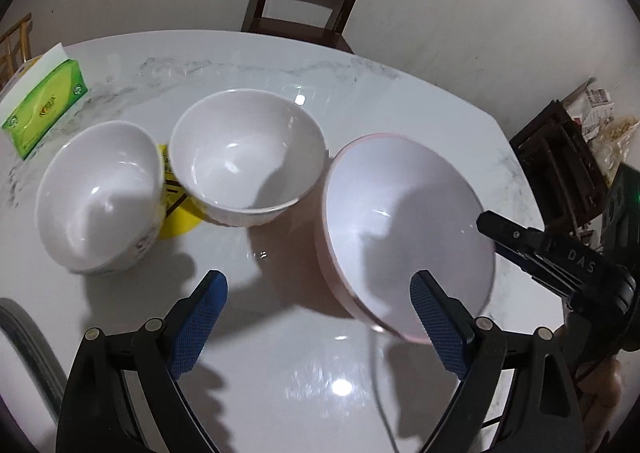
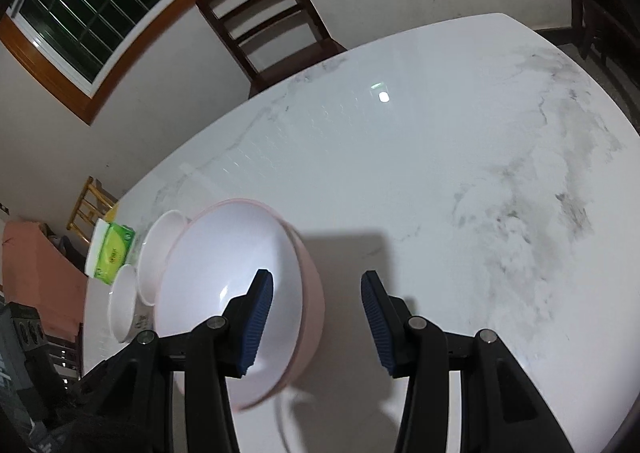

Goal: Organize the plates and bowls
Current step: 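Grasp the rim of the pink bowl with the left gripper and lift it, then lower the pink bowl beside the plate stack and open both grippers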

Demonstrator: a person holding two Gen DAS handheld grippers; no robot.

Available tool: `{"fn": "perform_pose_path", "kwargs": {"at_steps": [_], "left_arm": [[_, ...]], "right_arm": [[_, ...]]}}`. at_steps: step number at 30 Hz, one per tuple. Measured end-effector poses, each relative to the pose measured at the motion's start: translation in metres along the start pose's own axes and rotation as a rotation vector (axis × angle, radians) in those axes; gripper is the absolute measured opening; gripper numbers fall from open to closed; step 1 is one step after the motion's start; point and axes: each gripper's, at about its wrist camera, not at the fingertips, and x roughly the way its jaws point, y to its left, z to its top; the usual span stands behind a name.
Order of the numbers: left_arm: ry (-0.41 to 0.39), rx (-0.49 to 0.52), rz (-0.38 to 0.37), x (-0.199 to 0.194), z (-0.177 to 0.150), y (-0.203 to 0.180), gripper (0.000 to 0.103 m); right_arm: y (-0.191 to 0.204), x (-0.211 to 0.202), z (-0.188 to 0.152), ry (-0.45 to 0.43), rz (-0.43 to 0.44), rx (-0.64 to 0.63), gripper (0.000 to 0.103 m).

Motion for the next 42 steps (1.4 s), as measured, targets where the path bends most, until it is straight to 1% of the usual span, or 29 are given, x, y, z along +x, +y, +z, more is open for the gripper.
{"fn": "perform_pose_path", "kwargs": {"at_steps": [1, 2, 3, 4, 5, 6, 7, 9, 11, 13, 15, 18, 20, 25, 29, 31, 35, 42], "left_arm": [[0.006, -0.003, -0.005, 0.005, 0.001, 0.000, 0.089], [0.009, -0.004, -0.003, 0.009, 0.001, -0.001, 0.083], [0.014, 0.003, 0.001, 0.014, 0.002, -0.003, 0.066], [0.034, 0.017, 0.005, 0.021, 0.003, -0.006, 0.054], [0.062, 0.028, -0.010, 0.027, 0.004, -0.006, 0.030], [0.089, 0.027, -0.028, 0.031, 0.004, -0.007, 0.022], [0.088, 0.028, -0.005, 0.032, 0.003, -0.007, 0.019], [0.079, 0.040, 0.030, 0.029, -0.003, -0.005, 0.013], [0.079, 0.014, 0.009, 0.017, -0.011, 0.004, 0.011], [0.069, 0.023, 0.006, 0.001, -0.020, 0.008, 0.011], [0.049, 0.044, 0.012, -0.021, -0.036, 0.014, 0.012], [0.043, 0.057, 0.016, -0.050, -0.063, 0.031, 0.013], [0.049, 0.045, 0.014, -0.064, -0.079, 0.040, 0.013], [0.062, 0.032, 0.021, -0.089, -0.112, 0.063, 0.014], [0.075, 0.042, 0.033, -0.100, -0.132, 0.078, 0.014], [0.082, 0.038, 0.033, -0.103, -0.142, 0.086, 0.014], [0.086, 0.025, 0.028, -0.102, -0.149, 0.097, 0.014], [0.080, 0.021, 0.028, -0.098, -0.147, 0.105, 0.014]], "right_arm": [[0.001, 0.006, 0.002, 0.010, -0.009, -0.007, 0.047], [0.001, 0.013, 0.003, 0.018, -0.014, -0.016, 0.045], [0.002, 0.018, 0.002, 0.028, -0.011, -0.025, 0.026], [0.003, 0.023, 0.000, 0.054, 0.018, -0.027, 0.011], [0.003, 0.023, -0.003, 0.056, 0.031, -0.023, 0.011], [0.007, 0.019, -0.007, 0.047, 0.021, -0.044, 0.011], [0.011, 0.016, -0.011, 0.042, 0.005, -0.064, 0.011], [0.015, 0.006, -0.023, 0.045, 0.005, -0.072, 0.011], [0.017, -0.004, -0.038, 0.058, 0.022, -0.076, 0.012], [0.017, -0.012, -0.055, 0.084, 0.057, -0.061, 0.012], [0.023, -0.022, -0.076, 0.109, 0.099, -0.056, 0.012], [0.037, -0.033, -0.103, 0.123, 0.120, -0.074, 0.012], [0.050, -0.040, -0.123, 0.128, 0.127, -0.094, 0.012], [0.066, -0.049, -0.162, 0.158, 0.152, -0.095, 0.013], [0.071, -0.045, -0.185, 0.188, 0.173, -0.074, 0.013], [0.074, -0.042, -0.192, 0.197, 0.171, -0.083, 0.013], [0.082, -0.040, -0.201, 0.207, 0.158, -0.092, 0.013], [0.086, -0.037, -0.201, 0.213, 0.144, -0.092, 0.013]]}}
